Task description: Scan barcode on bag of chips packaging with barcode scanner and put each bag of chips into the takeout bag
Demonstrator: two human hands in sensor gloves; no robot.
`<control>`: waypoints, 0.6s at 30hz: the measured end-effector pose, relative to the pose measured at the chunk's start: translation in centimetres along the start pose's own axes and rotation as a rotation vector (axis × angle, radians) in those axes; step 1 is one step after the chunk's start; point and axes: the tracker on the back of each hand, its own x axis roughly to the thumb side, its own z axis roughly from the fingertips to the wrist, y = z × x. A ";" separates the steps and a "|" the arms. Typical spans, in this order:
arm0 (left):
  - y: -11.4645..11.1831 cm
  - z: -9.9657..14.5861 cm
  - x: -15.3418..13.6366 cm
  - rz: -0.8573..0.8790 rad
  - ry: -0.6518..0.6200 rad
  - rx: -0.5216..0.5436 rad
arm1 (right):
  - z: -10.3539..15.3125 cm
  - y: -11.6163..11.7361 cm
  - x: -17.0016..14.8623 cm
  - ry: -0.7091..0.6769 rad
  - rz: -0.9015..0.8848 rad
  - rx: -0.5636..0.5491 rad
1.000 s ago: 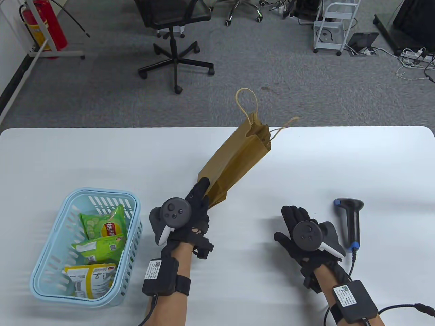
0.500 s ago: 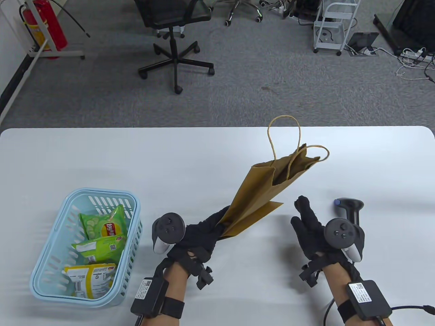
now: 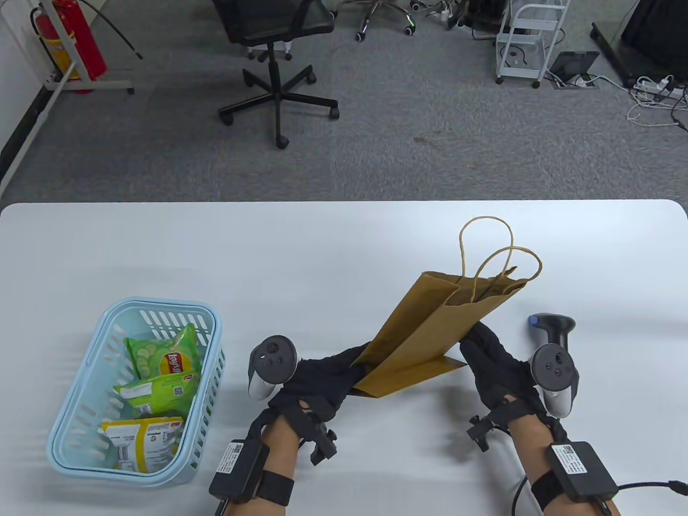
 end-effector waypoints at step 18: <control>1.9 1.3 -1.6 0.184 0.013 0.132 | 0.1 -2.4 -0.5 0.001 -0.134 -0.077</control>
